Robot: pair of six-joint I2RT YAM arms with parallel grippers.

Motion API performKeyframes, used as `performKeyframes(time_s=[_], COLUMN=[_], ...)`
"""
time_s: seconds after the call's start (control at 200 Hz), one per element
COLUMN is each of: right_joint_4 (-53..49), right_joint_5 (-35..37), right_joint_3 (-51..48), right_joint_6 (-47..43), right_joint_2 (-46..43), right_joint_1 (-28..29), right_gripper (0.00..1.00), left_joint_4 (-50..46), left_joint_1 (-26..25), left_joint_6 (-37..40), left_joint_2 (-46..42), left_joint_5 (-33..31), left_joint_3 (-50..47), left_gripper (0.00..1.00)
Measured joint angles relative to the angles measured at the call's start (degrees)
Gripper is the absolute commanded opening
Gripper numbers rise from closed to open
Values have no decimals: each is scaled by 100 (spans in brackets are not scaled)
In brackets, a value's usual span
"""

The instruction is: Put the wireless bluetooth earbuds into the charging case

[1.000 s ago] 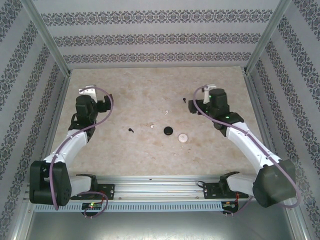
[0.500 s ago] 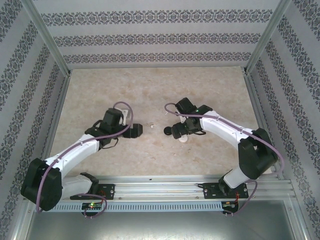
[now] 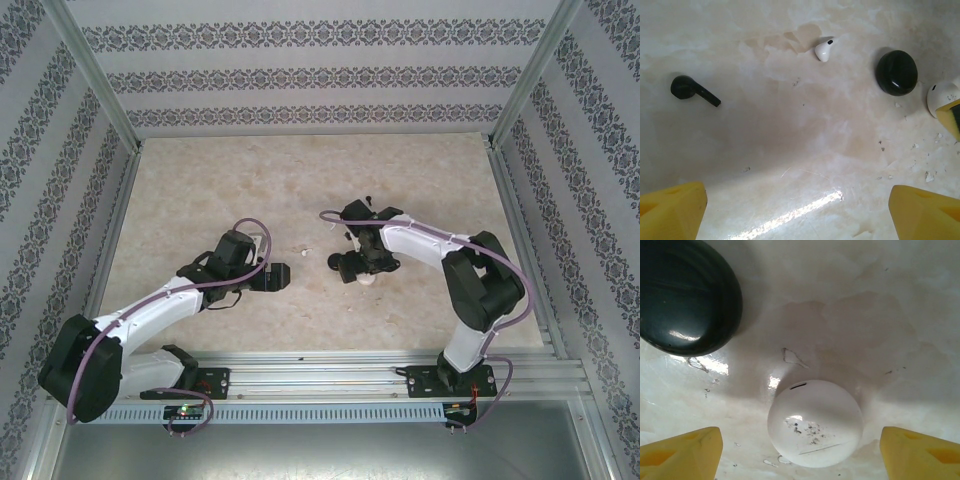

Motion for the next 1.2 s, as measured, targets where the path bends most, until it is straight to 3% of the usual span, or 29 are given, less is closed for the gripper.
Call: performKeyframes(time_s=[0.245, 0.495, 0.834, 1.199], right_joint_4=[57, 131, 7, -190], right_joint_5=[-474, -553, 160, 240], right_joint_3=[313, 586, 586, 634], right_joint_6=[-227, -474, 990, 92], right_joint_2=[437, 407, -413, 214], right_joint_1=[188, 654, 686, 796], right_gripper=[78, 83, 84, 85], left_joint_4=[0, 0, 0, 59], left_joint_1=[0, -2, -2, -2], left_joint_6=[-48, -107, -107, 37], left_joint_2=[-31, -57, -11, 74], left_joint_5=[-37, -44, -79, 446], left_joint_3=[0, 0, 0, 0], left_gripper=[94, 94, 93, 86])
